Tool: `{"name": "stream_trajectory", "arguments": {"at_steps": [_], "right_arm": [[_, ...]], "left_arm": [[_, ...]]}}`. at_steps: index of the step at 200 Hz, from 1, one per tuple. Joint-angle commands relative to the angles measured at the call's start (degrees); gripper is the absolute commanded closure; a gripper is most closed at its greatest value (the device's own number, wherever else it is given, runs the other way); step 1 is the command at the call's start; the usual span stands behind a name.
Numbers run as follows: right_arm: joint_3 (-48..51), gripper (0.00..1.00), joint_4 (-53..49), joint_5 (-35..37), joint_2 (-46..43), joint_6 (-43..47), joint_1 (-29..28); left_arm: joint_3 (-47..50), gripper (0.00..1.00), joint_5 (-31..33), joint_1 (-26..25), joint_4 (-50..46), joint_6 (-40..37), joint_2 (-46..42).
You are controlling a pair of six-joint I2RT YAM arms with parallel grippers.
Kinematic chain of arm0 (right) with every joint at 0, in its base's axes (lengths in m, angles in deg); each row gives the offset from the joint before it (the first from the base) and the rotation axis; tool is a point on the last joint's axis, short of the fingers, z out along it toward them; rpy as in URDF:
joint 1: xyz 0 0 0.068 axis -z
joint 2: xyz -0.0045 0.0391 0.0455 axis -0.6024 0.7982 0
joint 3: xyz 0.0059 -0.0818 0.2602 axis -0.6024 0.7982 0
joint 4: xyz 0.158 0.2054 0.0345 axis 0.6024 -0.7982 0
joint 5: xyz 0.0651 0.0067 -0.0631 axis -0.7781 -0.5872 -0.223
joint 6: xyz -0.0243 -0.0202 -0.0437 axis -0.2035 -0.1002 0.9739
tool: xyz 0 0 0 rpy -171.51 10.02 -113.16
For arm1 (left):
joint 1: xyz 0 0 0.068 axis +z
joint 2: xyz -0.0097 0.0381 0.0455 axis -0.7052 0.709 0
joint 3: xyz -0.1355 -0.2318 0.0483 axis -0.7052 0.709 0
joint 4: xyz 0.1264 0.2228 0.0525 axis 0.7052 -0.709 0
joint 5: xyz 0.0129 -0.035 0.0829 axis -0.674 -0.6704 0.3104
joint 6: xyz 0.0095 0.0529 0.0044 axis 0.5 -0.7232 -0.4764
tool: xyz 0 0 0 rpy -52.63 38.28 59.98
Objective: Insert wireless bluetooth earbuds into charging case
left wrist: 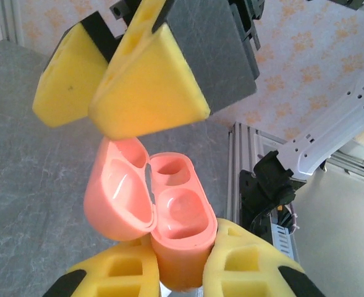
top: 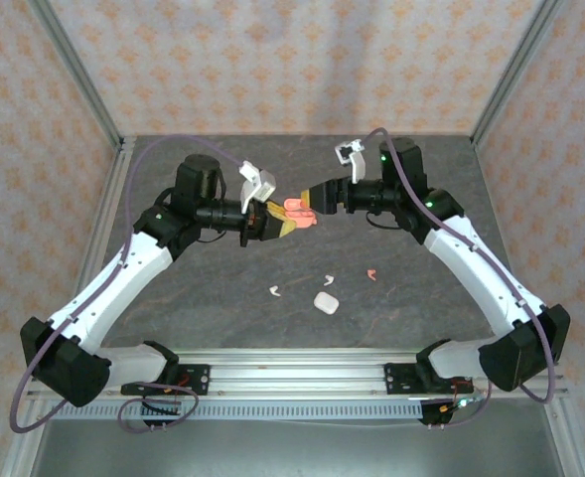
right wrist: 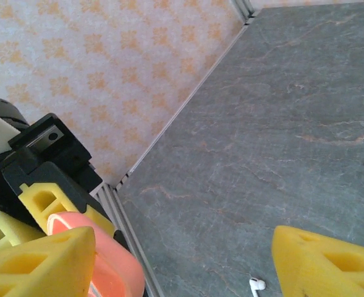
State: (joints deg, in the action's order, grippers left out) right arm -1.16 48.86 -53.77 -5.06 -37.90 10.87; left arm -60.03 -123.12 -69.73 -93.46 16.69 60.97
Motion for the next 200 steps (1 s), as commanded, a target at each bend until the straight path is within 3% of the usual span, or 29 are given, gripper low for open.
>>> {"name": "stream_trajectory", "arguments": {"at_steps": [1, 75, 114, 143, 200], "right_arm": [[-2.0, 0.26, -0.9, 4.2, 0.1, -1.0, 0.8], [-3.9, 0.25, -13.2, 10.2, -4.4, -2.7, 1.2], [-4.0, 0.23, -24.8, 27.9, -5.9, -3.8, 1.2], [-1.1, 0.23, -31.6, 39.7, -2.9, -4.8, 1.1], [5.2, 0.32, -33.9, 41.7, 8.3, -6.0, 1.2]], "left_arm": [[0.3, 1.0, -2.4, -0.3, 0.0, -2.0, -1.1], [4.5, 1.0, 3.5, 0.8, 1.2, -3.9, -0.8], [10.3, 1.0, 6.3, 0.8, 6.7, -7.6, -2.7], [15.8, 1.0, 5.7, 0.7, 12.1, -12.3, -5.7], [18.9, 1.0, 6.7, 0.7, 12.7, -13.7, -6.6]]}}
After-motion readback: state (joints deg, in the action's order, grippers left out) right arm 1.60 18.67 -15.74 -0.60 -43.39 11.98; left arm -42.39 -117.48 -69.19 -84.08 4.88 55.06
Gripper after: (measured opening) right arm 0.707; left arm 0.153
